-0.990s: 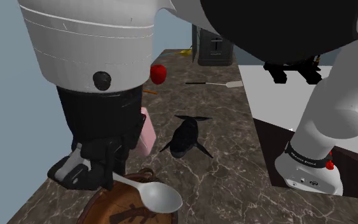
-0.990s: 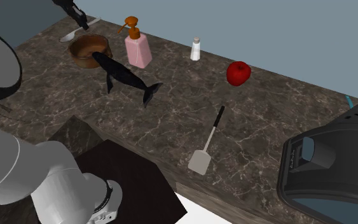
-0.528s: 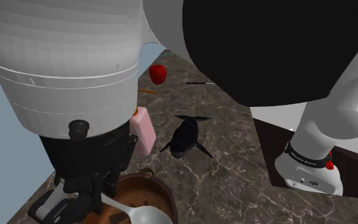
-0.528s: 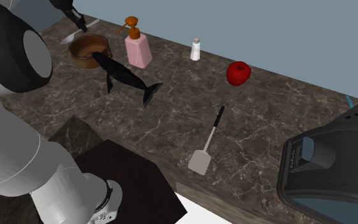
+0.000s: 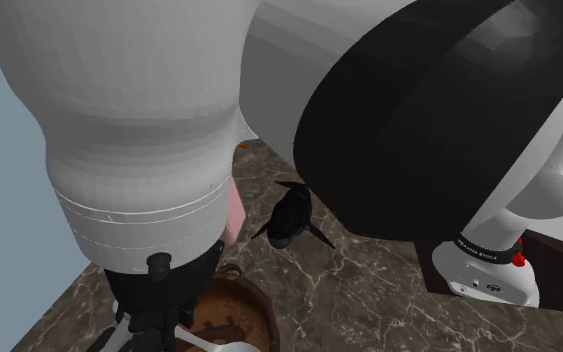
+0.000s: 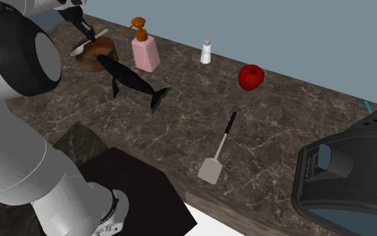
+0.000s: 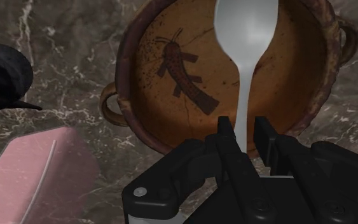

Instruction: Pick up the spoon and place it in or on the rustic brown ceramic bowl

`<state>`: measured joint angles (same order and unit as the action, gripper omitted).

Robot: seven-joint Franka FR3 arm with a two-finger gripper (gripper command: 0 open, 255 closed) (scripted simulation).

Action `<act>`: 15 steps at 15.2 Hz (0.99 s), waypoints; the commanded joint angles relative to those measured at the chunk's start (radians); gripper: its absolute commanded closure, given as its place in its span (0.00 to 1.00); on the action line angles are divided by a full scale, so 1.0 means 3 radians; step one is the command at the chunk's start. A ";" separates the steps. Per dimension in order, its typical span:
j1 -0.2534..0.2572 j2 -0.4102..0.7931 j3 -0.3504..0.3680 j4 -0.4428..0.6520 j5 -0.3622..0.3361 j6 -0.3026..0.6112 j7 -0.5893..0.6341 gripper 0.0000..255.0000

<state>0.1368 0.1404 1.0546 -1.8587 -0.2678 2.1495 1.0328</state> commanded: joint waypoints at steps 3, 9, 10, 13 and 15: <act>0.0034 0.0074 -0.0029 -0.0110 -0.0102 0.0141 0.0078 1.00; 0.0034 0.0074 -0.0029 -0.0110 -0.0102 0.0141 0.0078 1.00; 0.0034 0.0074 -0.0029 -0.0110 -0.0101 0.0140 0.0078 1.00; 0.0034 0.0074 -0.0029 -0.0110 -0.0101 0.0140 0.0078 0.00; 0.0034 0.0074 -0.0029 -0.0110 -0.0101 0.0140 0.0078 0.00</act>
<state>0.1471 0.1625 1.0459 -1.8918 -0.2982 2.1915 1.0561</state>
